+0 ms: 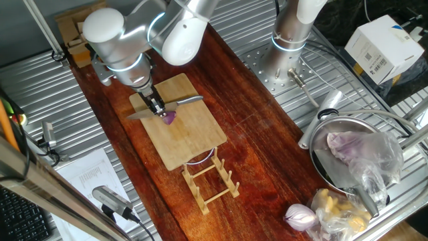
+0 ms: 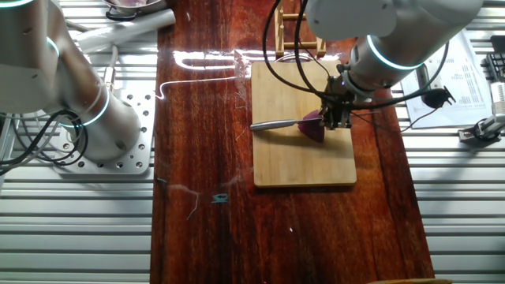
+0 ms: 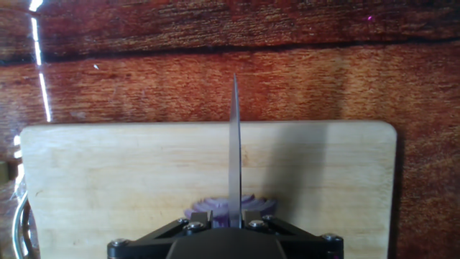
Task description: Chop the onions
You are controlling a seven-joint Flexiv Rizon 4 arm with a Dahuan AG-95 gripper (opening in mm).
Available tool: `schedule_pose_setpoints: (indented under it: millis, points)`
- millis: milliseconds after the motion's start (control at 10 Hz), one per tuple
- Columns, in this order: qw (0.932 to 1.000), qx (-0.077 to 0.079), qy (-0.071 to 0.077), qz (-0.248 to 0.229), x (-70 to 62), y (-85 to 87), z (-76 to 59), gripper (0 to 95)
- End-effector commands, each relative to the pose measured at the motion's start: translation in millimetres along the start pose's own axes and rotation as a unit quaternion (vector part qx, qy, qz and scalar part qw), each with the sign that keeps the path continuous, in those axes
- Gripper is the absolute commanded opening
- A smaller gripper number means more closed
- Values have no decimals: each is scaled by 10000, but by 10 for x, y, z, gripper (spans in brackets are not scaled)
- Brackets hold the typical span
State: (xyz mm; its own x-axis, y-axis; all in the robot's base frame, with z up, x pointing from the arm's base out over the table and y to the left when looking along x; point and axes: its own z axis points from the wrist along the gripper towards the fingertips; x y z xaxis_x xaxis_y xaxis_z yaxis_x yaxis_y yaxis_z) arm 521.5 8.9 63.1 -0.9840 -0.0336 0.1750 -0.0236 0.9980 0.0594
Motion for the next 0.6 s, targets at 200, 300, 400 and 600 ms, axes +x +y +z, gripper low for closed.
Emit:
schedule_pose_setpoints:
  millis: [200,300,400,600]
  points:
    - [10000,-2,-1,-14,33,-12,-18,190]
    - [10000,-3,-2,-21,54,-20,-26,190]
    - [10000,-3,-2,-30,68,-22,-29,190]
    - [10000,-6,-2,-41,107,-24,-48,190]
